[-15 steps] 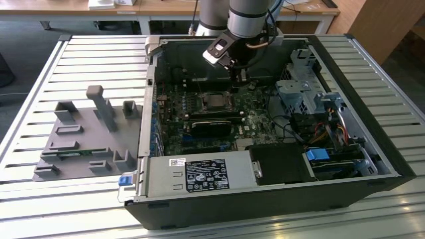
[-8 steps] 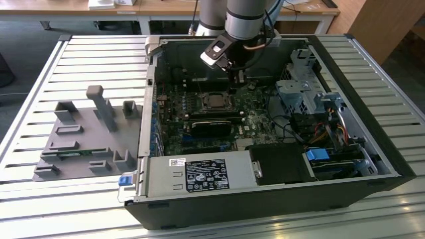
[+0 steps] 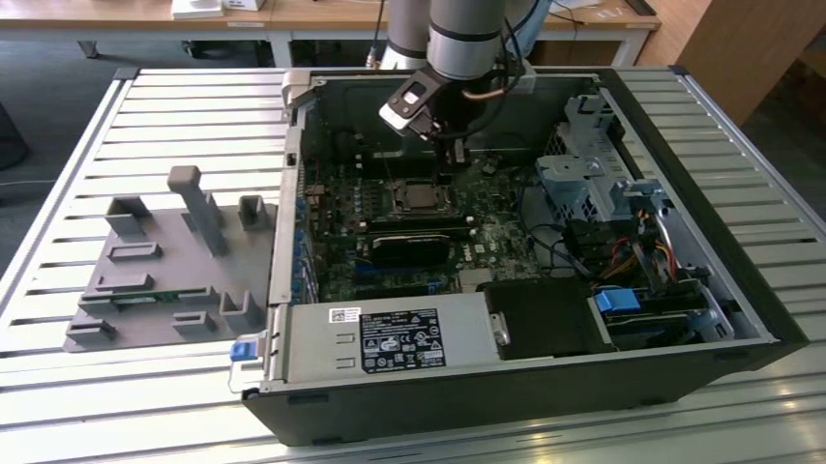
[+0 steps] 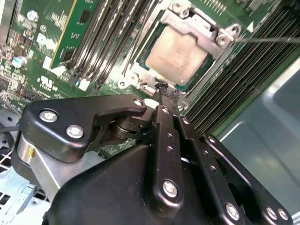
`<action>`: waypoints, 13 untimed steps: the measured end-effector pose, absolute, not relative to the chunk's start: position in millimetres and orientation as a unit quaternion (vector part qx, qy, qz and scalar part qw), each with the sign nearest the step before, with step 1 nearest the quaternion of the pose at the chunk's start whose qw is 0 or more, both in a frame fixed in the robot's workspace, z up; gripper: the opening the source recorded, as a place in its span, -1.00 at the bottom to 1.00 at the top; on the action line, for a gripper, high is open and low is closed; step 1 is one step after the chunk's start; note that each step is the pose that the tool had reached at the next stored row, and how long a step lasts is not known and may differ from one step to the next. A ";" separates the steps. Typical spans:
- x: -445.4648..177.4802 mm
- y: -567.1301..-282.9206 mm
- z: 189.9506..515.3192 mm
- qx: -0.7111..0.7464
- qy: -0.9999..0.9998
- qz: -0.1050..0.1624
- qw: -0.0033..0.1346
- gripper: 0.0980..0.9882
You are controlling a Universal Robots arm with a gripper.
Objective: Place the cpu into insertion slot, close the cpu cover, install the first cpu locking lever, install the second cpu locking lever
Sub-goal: 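Close the cpu cover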
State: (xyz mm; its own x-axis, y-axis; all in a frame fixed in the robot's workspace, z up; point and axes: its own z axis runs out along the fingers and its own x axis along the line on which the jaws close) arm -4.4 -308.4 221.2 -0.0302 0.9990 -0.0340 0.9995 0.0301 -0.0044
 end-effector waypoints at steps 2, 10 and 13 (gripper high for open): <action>-8.1 -308.4 220.7 0.696 0.718 -0.013 0.011 -0.98; -23.5 -308.4 216.0 0.696 0.718 -0.013 0.011 -0.98; -26.4 -308.5 215.4 0.696 0.718 -0.014 0.011 -0.98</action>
State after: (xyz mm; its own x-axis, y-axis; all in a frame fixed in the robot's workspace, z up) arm -26.4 -308.5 215.4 -0.0302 0.9990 -0.0343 0.9995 0.0300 -0.0046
